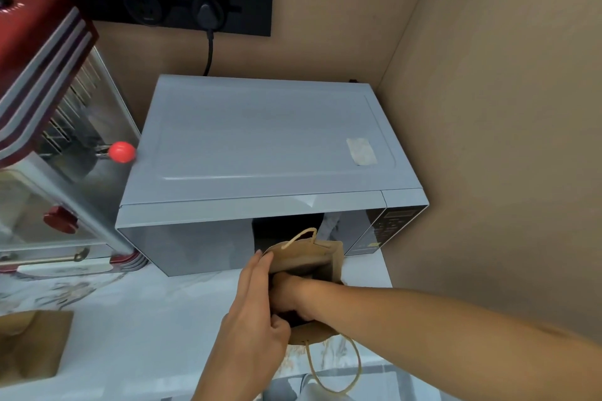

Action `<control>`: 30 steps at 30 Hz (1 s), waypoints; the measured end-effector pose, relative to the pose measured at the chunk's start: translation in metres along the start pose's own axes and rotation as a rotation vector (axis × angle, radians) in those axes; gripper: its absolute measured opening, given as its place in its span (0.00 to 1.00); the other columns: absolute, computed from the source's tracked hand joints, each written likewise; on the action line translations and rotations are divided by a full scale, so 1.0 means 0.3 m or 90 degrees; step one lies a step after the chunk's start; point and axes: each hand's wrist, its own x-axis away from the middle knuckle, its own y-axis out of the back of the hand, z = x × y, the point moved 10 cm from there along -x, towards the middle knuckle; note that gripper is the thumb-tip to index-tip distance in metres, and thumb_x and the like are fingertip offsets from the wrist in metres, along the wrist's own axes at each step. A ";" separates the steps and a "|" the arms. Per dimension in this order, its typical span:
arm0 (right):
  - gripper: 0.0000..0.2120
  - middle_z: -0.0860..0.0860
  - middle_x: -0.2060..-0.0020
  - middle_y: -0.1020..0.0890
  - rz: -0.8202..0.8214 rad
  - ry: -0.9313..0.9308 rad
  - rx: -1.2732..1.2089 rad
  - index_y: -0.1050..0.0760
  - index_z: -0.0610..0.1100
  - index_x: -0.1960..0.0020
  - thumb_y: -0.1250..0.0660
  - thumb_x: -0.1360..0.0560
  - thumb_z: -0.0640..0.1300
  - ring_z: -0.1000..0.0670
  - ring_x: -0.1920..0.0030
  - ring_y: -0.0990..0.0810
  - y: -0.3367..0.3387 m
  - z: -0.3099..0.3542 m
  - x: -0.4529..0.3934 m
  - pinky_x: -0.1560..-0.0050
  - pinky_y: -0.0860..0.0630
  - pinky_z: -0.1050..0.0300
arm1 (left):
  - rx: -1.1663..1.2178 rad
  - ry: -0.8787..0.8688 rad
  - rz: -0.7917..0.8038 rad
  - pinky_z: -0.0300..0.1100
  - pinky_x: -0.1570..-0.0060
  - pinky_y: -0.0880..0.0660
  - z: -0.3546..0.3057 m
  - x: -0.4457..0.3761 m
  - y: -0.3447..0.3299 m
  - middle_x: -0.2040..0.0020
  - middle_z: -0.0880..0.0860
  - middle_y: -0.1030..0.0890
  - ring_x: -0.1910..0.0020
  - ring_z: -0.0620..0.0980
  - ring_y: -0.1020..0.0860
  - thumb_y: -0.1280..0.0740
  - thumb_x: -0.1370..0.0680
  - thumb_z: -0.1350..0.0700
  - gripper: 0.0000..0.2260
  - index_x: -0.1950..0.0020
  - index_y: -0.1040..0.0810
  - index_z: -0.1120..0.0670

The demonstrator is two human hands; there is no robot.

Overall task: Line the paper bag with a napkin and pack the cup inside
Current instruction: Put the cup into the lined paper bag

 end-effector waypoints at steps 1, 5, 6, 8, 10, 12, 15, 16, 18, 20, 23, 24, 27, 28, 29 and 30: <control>0.19 0.33 0.40 0.25 0.053 -0.015 0.033 0.32 0.27 0.40 0.41 0.24 0.41 0.42 0.51 0.25 -0.032 -0.020 0.003 0.59 0.24 0.58 | 0.000 0.000 0.000 0.33 0.47 0.33 0.002 0.000 0.000 0.23 0.40 0.47 0.46 0.39 0.33 0.39 0.29 0.67 0.39 0.25 0.50 0.41; 0.15 0.39 0.40 0.22 0.037 0.171 0.106 0.28 0.39 0.36 0.38 0.22 0.41 0.39 0.43 0.22 0.037 -0.011 -0.024 0.48 0.25 0.49 | -0.001 0.005 -0.007 0.34 0.48 0.34 0.019 -0.001 0.010 0.23 0.40 0.47 0.47 0.40 0.32 0.39 0.29 0.66 0.39 0.25 0.50 0.40; 0.16 0.40 0.40 0.23 0.033 0.150 0.117 0.28 0.40 0.36 0.37 0.23 0.42 0.39 0.42 0.22 0.031 -0.021 -0.026 0.47 0.24 0.48 | -0.002 0.006 -0.012 0.34 0.48 0.33 0.021 -0.001 0.013 0.23 0.40 0.46 0.48 0.41 0.30 0.39 0.29 0.66 0.38 0.25 0.50 0.40; 0.18 0.40 0.38 0.24 0.021 0.137 0.169 0.28 0.40 0.35 0.35 0.24 0.43 0.39 0.40 0.24 0.021 -0.043 -0.043 0.45 0.25 0.48 | -0.005 0.007 -0.019 0.35 0.49 0.33 0.021 -0.002 0.015 0.24 0.40 0.45 0.50 0.43 0.29 0.39 0.29 0.65 0.38 0.26 0.49 0.39; 0.20 0.40 0.36 0.25 0.044 0.115 0.188 0.31 0.39 0.32 0.37 0.22 0.43 0.39 0.38 0.25 0.023 -0.075 -0.044 0.41 0.26 0.46 | -0.015 0.002 -0.018 0.34 0.49 0.33 0.015 -0.002 0.007 0.23 0.41 0.46 0.50 0.41 0.31 0.39 0.28 0.65 0.37 0.26 0.50 0.41; 0.19 0.39 0.35 0.25 0.071 0.108 0.116 0.32 0.37 0.32 0.40 0.21 0.40 0.37 0.37 0.25 0.020 -0.084 -0.050 0.41 0.26 0.46 | -0.021 -0.001 -0.011 0.33 0.49 0.33 0.010 -0.003 -0.006 0.23 0.42 0.47 0.50 0.40 0.32 0.39 0.28 0.65 0.37 0.25 0.50 0.42; 0.16 0.36 0.38 0.22 0.001 0.102 -0.043 0.27 0.34 0.37 0.41 0.23 0.36 0.36 0.38 0.24 0.067 -0.079 -0.037 0.41 0.27 0.45 | -0.018 -0.005 -0.009 0.33 0.47 0.33 0.005 -0.005 -0.016 0.22 0.42 0.48 0.48 0.40 0.33 0.39 0.27 0.65 0.37 0.24 0.51 0.43; 0.16 0.36 0.39 0.22 -0.013 0.095 -0.061 0.26 0.33 0.38 0.41 0.23 0.37 0.36 0.38 0.24 0.077 -0.084 -0.037 0.41 0.27 0.45 | -0.015 -0.007 -0.010 0.33 0.47 0.33 0.004 -0.006 -0.015 0.22 0.42 0.47 0.47 0.40 0.33 0.39 0.27 0.65 0.37 0.24 0.50 0.43; 0.16 0.36 0.38 0.22 -0.011 0.078 -0.085 0.27 0.33 0.37 0.42 0.22 0.38 0.36 0.38 0.24 0.071 -0.087 -0.042 0.40 0.27 0.45 | -0.004 -0.005 -0.010 0.33 0.45 0.34 0.004 -0.010 -0.008 0.23 0.42 0.47 0.45 0.39 0.34 0.39 0.27 0.65 0.37 0.24 0.49 0.43; 0.17 0.37 0.36 0.25 0.025 0.091 -0.085 0.30 0.35 0.34 0.42 0.21 0.38 0.39 0.36 0.26 0.049 -0.070 -0.040 0.36 0.29 0.47 | 0.008 -0.007 -0.009 0.31 0.46 0.35 0.003 -0.011 -0.001 0.24 0.42 0.45 0.47 0.36 0.33 0.39 0.28 0.65 0.36 0.25 0.48 0.43; 0.16 0.40 0.37 0.24 0.052 0.123 -0.075 0.30 0.38 0.34 0.40 0.21 0.40 0.41 0.36 0.26 0.029 -0.039 -0.034 0.34 0.29 0.48 | 0.022 -0.016 -0.005 0.21 0.56 0.35 0.005 -0.013 -0.002 0.25 0.40 0.44 0.50 0.21 0.34 0.39 0.28 0.65 0.36 0.26 0.48 0.42; 0.15 0.40 0.38 0.24 0.047 0.143 -0.049 0.30 0.38 0.35 0.41 0.20 0.41 0.41 0.37 0.25 0.028 -0.025 -0.032 0.35 0.29 0.48 | 0.024 -0.016 -0.005 0.18 0.60 0.35 0.009 -0.014 -0.004 0.25 0.40 0.44 0.51 0.18 0.36 0.39 0.28 0.65 0.36 0.26 0.48 0.42; 0.14 0.38 0.38 0.24 0.050 0.204 0.041 0.30 0.36 0.35 0.44 0.19 0.39 0.39 0.38 0.26 0.012 0.017 -0.020 0.35 0.31 0.48 | 0.023 -0.015 -0.003 0.14 0.62 0.36 0.016 -0.018 -0.009 0.25 0.40 0.44 0.51 0.17 0.36 0.39 0.28 0.65 0.36 0.25 0.48 0.43; 0.14 0.37 0.38 0.24 0.057 0.212 0.054 0.30 0.35 0.35 0.45 0.18 0.37 0.38 0.38 0.26 0.004 0.024 -0.025 0.35 0.32 0.48 | 0.021 -0.015 -0.004 0.14 0.62 0.37 0.017 -0.019 -0.010 0.25 0.40 0.45 0.50 0.23 0.33 0.39 0.28 0.65 0.36 0.25 0.48 0.43; 0.14 0.36 0.38 0.25 0.061 0.215 0.059 0.31 0.35 0.34 0.45 0.19 0.36 0.38 0.37 0.27 -0.004 0.026 -0.032 0.34 0.32 0.48 | 0.019 -0.013 -0.005 0.15 0.62 0.37 0.017 -0.020 -0.012 0.25 0.40 0.45 0.50 0.29 0.32 0.39 0.28 0.65 0.36 0.25 0.49 0.42; 0.15 0.36 0.37 0.25 0.061 0.214 0.052 0.32 0.35 0.33 0.44 0.19 0.36 0.38 0.37 0.28 -0.007 0.029 -0.039 0.33 0.33 0.47 | 0.018 -0.011 -0.007 0.17 0.61 0.38 0.018 -0.021 -0.012 0.25 0.40 0.45 0.50 0.33 0.33 0.39 0.27 0.65 0.36 0.25 0.49 0.42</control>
